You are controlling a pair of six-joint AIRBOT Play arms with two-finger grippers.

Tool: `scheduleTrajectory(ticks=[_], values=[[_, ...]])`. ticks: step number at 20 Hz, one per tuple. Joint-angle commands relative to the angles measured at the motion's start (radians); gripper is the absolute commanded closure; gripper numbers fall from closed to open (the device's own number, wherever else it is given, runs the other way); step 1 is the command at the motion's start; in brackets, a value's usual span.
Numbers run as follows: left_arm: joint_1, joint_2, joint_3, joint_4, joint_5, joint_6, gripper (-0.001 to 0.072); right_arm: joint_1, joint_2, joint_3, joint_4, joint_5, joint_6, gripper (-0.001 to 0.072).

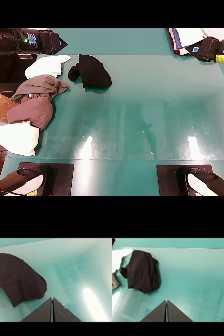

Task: Fold the shirts.

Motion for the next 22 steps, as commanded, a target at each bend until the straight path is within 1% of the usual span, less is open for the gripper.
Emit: scheduleTrajectory(ticks=[1, 12, 13, 15, 16, 17, 18, 20, 22], values=[[0.0, 0.0, 0.0, 0.0, -0.002, 0.0, 0.0682, 0.0, -0.001, -0.002, 0.003, -0.001, 0.0, 0.0698], [0.0, 0.002, 0.0, 0.0, 0.004, 0.0, 0.0681, 0.0, -0.003, -0.004, 0.002, 0.0, 0.0, 0.0698], [0.0, 0.002, 0.0, 0.0, 0.014, 0.0, 0.0681, 0.0, -0.003, -0.004, 0.002, 0.001, 0.0, 0.0698], [0.0, 0.0, 0.0, 0.007, 0.106, 0.002, 0.068, 0.0, -0.003, -0.004, 0.002, -0.007, 0.0, 0.0698], [0.0, -0.003, 0.0, 0.025, 0.139, 0.021, 0.0639, 0.0, -0.003, -0.004, 0.002, -0.015, 0.0, 0.0698], [0.0, -0.015, 0.0, 0.059, 0.17, 0.029, 0.034, 0.0, -0.003, -0.003, 0.002, -0.025, 0.0, 0.0698], [0.0, -0.043, 0.0, 0.098, 0.181, 0.01, 0.0196, 0.0, -0.003, -0.003, 0.002, -0.029, 0.0, 0.0698], [0.002, -0.134, 0.0, 0.174, 0.168, -0.018, 0.0209, 0.0, -0.003, -0.004, 0.003, -0.026, 0.001, 0.0698], [0.01, -0.261, 0.0, 0.19, 0.163, -0.058, 0.0208, 0.0, -0.003, -0.004, 0.003, -0.01, 0.001, 0.0698]])
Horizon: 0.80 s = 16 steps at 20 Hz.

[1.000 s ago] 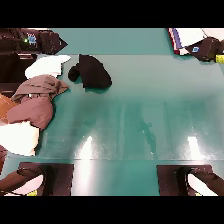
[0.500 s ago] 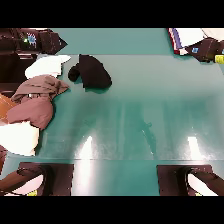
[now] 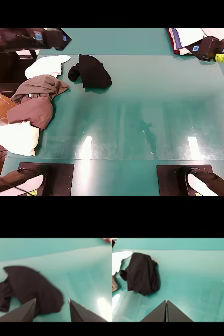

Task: Fold the shirts.

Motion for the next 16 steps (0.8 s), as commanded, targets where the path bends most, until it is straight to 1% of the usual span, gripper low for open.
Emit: scheduleTrajectory(ticks=[1, 2, 4, 7, 10, 15, 16], values=[[0.01, -0.199, 0.0, 0.066, 0.018, -0.071, 0.0207, 0.0, -0.001, 0.0, 0.0, 0.026, 0.001, 0.0698], [0.01, -0.27, 0.0, 0.06, 0.018, -0.085, 0.02, 0.0, -0.001, 0.0, 0.0, 0.035, 0.001, 0.0698], [0.01, -0.389, 0.0, 0.021, 0.035, -0.086, 0.02, 0.0, -0.001, 0.0, 0.0, 0.044, 0.001, 0.0698], [0.01, -0.503, 0.0, -0.034, 0.077, -0.086, 0.02, 0.0, -0.001, 0.0, 0.0, 0.044, 0.001, 0.0698], [0.01, -0.56, 0.001, -0.051, 0.121, -0.085, 0.02, 0.0, -0.001, 0.0, 0.0, 0.043, 0.001, 0.0698], [0.01, -0.582, 0.008, -0.089, 0.185, -0.085, 0.0203, 0.0, -0.001, 0.0, 0.0, 0.041, 0.001, 0.0697], [0.01, -0.58, 0.015, -0.089, 0.183, -0.084, 0.0251, 0.0, -0.001, 0.0, 0.0, 0.04, 0.001, 0.0697]])
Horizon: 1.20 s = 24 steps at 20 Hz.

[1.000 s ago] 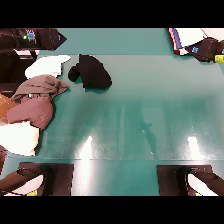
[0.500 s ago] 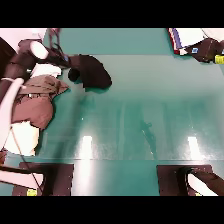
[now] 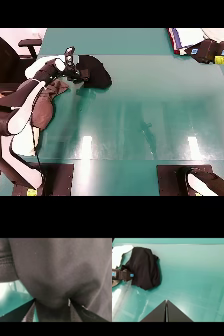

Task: Fold the shirts.

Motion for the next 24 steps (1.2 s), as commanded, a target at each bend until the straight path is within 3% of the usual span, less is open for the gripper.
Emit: scheduleTrajectory(ticks=[1, 2, 3, 6, 10, 15, 19, 23, 24], values=[[0.0, -0.013, 0.029, -0.016, 0.013, 0.0, 0.0444, 0.0, -0.001, 0.0, 0.0, -0.002, 0.0, 0.0698], [0.0, -0.012, 0.058, -0.016, -0.012, 0.005, 0.0665, 0.0, -0.001, 0.0, 0.0, -0.003, 0.0, 0.0698], [0.0, -0.012, 0.103, -0.016, -0.051, 0.017, 0.0681, 0.0, 0.0, 0.0, 0.0, -0.005, 0.0, 0.0698], [0.0, 0.038, 0.274, -0.016, -0.154, 0.048, 0.0682, 0.0, 0.0, 0.039, -0.006, -0.003, -0.002, 0.0699], [0.0, 0.293, 0.453, -0.009, -0.161, 0.086, 0.0683, 0.0, 0.0, 0.225, -0.118, 0.001, -0.016, 0.0699], [-0.098, 0.599, 0.474, 0.105, -0.215, 0.089, 0.0684, 0.0, -0.001, 0.396, -0.186, 0.01, -0.016, 0.0699], [-0.301, 0.597, 0.414, 0.144, -0.327, 0.085, 0.0684, 0.0, 0.0, 0.426, -0.184, 0.056, -0.015, 0.0699], [-0.52, 0.502, 0.221, 0.113, -0.336, 0.063, 0.068, 0.0, 0.0, 0.426, -0.184, 0.138, -0.014, 0.0699], [-0.564, 0.47, 0.177, 0.063, -0.323, 0.075, 0.0613, 0.0, 0.0, 0.426, -0.184, 0.155, -0.014, 0.0699]])
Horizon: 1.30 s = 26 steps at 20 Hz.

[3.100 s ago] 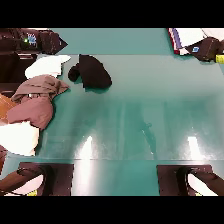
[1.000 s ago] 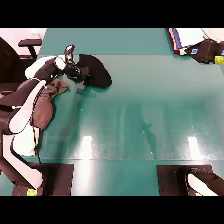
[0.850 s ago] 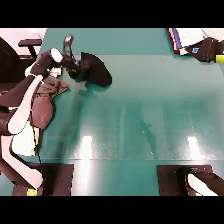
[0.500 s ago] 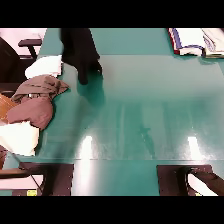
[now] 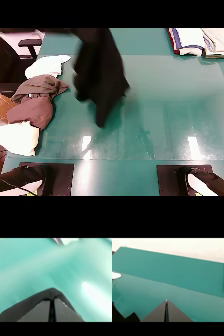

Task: Fold the shirts.

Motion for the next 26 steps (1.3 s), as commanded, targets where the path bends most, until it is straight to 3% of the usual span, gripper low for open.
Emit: scheduleTrajectory(ticks=[1, 2, 6, 10, 13, 18, 20, 26], values=[[-0.175, -0.088, -0.146, -0.116, 0.009, 0.03, 0.0269, 0.0, 0.0, 0.007, -0.003, 0.07, 0.001, 0.0699], [-0.196, -0.122, -0.155, -0.137, 0.02, 0.042, 0.0119, 0.0, 0.0, 0.007, -0.003, 0.075, 0.001, 0.0699], [-0.073, -0.142, -0.145, -0.089, 0.068, 0.023, 0.0119, 0.0, -0.001, 0.007, -0.001, 0.085, 0.001, 0.0699], [0.208, -0.176, -0.195, -0.101, -0.034, -0.052, 0.0119, 0.0, -0.001, 0.006, 0.004, 0.098, 0.001, 0.0699], [0.325, -0.219, -0.343, -0.164, -0.086, -0.027, 0.0119, 0.0, -0.001, 0.005, 0.004, 0.098, 0.001, 0.0699], [0.357, -0.272, -0.583, -0.217, -0.044, 0.003, 0.0119, 0.0, -0.001, 0.005, 0.005, 0.098, 0.001, 0.0698], [0.35, -0.282, -0.621, -0.261, -0.036, 0.05, 0.0119, 0.0, -0.001, 0.005, 0.005, 0.1, 0.001, 0.0698], [0.341, -0.282, -0.643, -0.261, -0.038, 0.061, 0.012, 0.0, -0.001, 0.005, 0.005, 0.124, 0.002, 0.0698]])
